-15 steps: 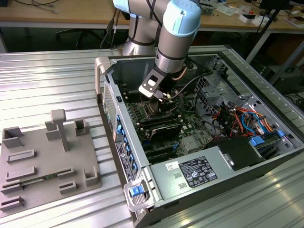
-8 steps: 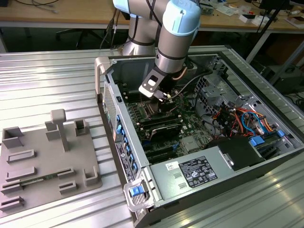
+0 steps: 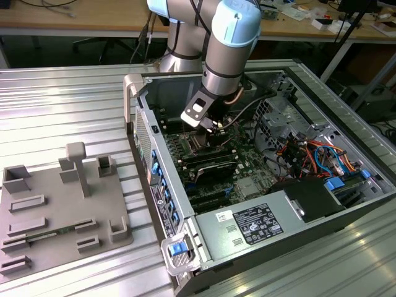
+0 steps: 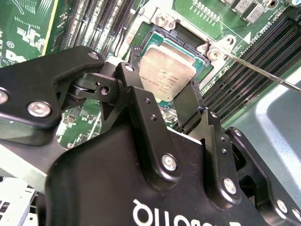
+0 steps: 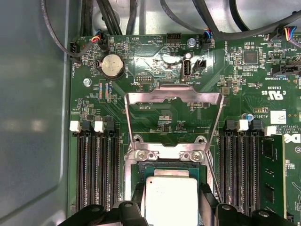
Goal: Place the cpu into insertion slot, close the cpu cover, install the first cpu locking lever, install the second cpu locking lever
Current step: 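Place the cpu into insertion slot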
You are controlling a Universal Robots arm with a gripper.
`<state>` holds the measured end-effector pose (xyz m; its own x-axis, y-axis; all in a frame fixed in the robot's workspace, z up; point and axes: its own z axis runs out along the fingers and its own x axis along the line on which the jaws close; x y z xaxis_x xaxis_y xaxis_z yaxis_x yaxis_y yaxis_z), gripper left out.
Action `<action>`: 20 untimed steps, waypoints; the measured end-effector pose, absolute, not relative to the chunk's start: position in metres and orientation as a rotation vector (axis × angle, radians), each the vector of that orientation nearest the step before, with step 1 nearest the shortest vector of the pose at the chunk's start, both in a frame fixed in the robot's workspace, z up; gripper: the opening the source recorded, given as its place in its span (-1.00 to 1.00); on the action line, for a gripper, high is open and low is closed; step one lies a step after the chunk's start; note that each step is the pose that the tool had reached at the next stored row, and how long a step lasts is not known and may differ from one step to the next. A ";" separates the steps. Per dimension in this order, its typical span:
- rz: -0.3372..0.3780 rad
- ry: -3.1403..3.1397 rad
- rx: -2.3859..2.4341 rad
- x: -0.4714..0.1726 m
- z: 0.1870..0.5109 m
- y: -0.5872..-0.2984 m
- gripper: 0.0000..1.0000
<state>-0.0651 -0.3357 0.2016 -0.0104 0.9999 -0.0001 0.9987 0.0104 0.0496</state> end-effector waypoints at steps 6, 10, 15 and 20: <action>0.055 2.208 2.185 -0.065 0.202 -0.335 0.09; 0.055 2.208 2.185 -0.065 0.202 -0.335 0.09; 0.055 2.208 2.185 -0.065 0.202 -0.335 0.09; 0.055 2.208 2.185 -0.065 0.202 -0.335 0.24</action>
